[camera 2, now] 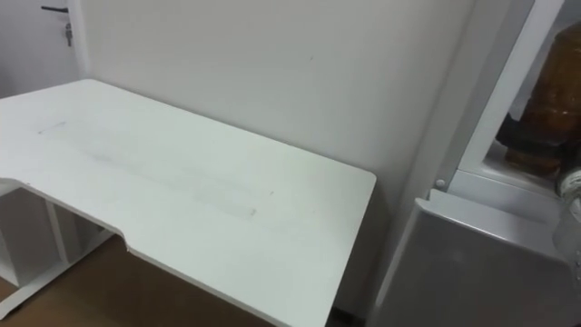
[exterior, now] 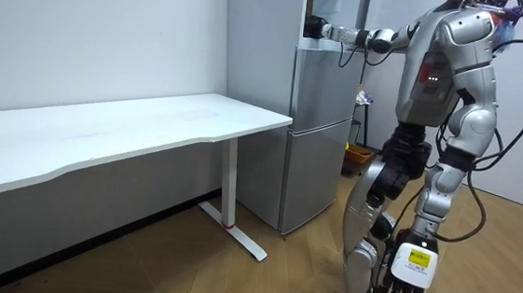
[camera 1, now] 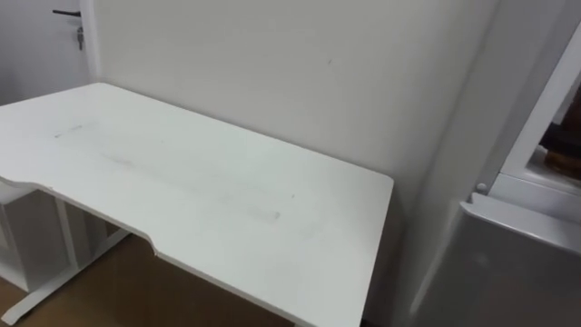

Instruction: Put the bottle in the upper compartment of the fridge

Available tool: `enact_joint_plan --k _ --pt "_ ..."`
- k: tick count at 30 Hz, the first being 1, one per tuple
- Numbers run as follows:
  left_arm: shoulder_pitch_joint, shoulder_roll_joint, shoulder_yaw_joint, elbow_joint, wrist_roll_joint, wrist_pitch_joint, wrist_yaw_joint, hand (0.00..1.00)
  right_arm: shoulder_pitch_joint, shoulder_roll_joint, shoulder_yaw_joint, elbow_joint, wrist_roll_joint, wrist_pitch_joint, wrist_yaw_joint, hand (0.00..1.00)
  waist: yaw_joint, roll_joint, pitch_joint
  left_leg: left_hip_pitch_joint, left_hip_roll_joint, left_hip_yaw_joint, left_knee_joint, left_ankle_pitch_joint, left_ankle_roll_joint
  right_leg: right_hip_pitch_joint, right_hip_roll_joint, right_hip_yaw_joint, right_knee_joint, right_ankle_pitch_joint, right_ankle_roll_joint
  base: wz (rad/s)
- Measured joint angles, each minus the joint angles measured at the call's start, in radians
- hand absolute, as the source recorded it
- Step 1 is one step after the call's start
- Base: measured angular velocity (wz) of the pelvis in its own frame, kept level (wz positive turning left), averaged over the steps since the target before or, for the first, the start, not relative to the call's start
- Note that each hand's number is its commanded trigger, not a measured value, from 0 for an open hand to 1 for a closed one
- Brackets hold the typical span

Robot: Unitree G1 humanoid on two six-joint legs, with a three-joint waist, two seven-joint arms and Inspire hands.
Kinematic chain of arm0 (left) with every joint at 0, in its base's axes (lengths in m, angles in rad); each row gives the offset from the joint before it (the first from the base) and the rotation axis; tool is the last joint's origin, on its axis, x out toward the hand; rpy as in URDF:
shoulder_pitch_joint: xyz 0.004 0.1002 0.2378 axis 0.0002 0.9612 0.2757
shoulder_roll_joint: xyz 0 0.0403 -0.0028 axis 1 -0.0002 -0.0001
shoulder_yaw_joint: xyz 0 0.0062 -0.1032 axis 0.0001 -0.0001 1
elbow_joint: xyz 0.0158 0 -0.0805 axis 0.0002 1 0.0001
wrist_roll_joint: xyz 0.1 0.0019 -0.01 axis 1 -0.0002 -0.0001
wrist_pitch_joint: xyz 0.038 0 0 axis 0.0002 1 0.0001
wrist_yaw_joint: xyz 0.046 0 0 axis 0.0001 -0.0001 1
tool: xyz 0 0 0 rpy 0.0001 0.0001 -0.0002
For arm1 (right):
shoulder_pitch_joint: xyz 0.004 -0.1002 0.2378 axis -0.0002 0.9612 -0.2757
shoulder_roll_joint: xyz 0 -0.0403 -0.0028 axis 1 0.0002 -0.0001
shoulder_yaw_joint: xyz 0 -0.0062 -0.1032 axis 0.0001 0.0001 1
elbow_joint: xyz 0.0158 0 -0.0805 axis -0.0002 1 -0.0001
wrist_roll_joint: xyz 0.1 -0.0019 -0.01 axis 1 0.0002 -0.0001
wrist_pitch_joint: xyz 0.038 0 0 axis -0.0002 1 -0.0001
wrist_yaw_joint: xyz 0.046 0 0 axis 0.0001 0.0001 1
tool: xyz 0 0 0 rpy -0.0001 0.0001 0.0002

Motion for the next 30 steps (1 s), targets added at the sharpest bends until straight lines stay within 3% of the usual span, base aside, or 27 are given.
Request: enact_joint_plan --k 8,11,16,17,18,30 --pt "0.0 0.0 -0.003 0.0 -0.001 -0.001 0.0 0.0 0.013 0.009 -0.017 -0.013 0.0 -0.002 0.023 0.0 -0.015 0.0 -0.0002 0.022 -0.001 -0.001 -0.009 0.0 0.0 0.023 0.001 0.001 -0.015 0.0 0.0 0.01" --pt "0.0 -0.001 -0.004 0.01 0.002 -0.009 0.0 0.0 0.047 0.01 -0.021 -0.055 0.0 -0.021 0.048 0.0 -0.023 0.002 -0.0009 0.032 0.0 0.0 -0.016 0.0 -0.001 0.029 -0.001 0.002 -0.015 0.0 0.0 0.0" --pt "0.001 -0.015 -0.001 0.018 0.008 -0.013 -0.008 0.0 0.097 0.014 -0.057 -0.108 0.0 -0.029 0.108 0.0 -0.024 0.023 -0.0045 0.076 -0.001 0.006 -0.039 0.0 -0.001 0.057 0.001 0.014 -0.017 0.0 0.0 -0.04" --pt "0.002 -0.017 0.001 0.018 0.008 -0.013 -0.009 0.0 0.104 0.014 -0.057 -0.112 0.0 -0.029 0.113 0.0 -0.024 0.025 -0.0066 0.083 -0.002 0.007 -0.044 0.0 -0.001 0.061 0.001 0.018 -0.017 -0.001 0.001 -0.07" --pt "0.004 -0.018 0.003 0.017 0.009 -0.012 -0.011 0.0 0.118 0.014 -0.057 -0.128 0.003 -0.029 0.118 0.0 -0.021 0.028 -0.0139 0.091 -0.002 0.013 -0.053 0.0 -0.001 0.063 0.001 0.028 -0.017 -0.003 0.004 -0.11" --pt "0.0 -0.025 0.004 0.013 0.009 -0.004 -0.029 0.0 0.164 0.016 -0.069 -0.183 0.018 -0.028 0.154 0.0 -0.03 0.036 -0.0153 0.121 -0.015 0.019 -0.068 0.001 -0.001 0.092 0.003 0.044 -0.034 -0.005 0.009 -0.02"
